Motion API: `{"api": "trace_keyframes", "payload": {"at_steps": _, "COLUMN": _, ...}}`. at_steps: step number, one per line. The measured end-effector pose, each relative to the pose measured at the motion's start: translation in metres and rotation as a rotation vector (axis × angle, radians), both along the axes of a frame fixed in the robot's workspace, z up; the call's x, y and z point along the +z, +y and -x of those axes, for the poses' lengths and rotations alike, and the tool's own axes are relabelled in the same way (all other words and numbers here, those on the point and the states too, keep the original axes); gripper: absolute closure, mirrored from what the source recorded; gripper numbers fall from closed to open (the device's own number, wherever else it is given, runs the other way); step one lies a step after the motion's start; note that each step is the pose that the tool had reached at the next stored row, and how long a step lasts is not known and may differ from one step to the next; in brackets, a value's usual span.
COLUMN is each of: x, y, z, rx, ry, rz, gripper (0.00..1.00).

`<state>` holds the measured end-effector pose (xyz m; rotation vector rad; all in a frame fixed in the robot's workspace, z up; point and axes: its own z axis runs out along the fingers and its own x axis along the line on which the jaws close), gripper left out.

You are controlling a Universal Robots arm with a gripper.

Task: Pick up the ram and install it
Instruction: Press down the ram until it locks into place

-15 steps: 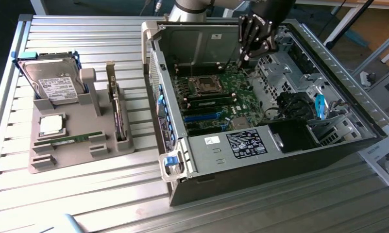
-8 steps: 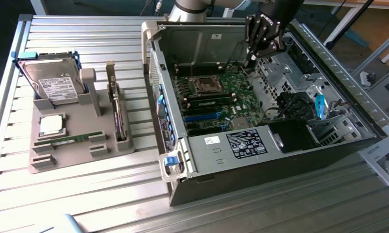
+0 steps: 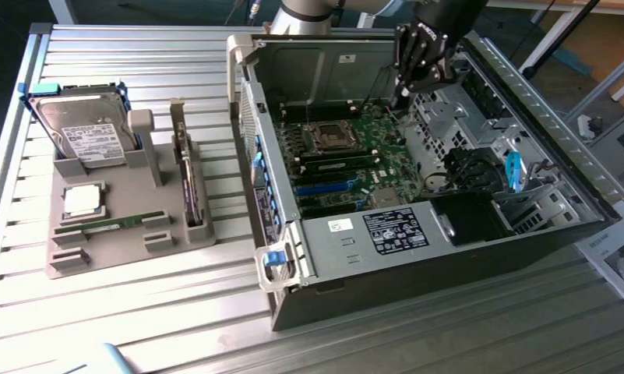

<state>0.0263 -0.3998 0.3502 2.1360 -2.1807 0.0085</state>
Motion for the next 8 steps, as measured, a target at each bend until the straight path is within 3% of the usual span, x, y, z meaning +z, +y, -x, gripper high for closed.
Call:
{"api": "trace_keyframes", "payload": {"at_steps": 5, "x": -0.0008, "y": 0.0, "z": 0.0, "rx": -0.1, "ry": 0.0, "rz": 0.0004, "gripper": 0.89}}
{"api": "trace_keyframes", "payload": {"at_steps": 8, "x": -0.0014, "y": 0.0, "z": 0.0, "rx": -0.23, "ry": 0.0, "rz": 0.0007, "gripper": 0.89}}
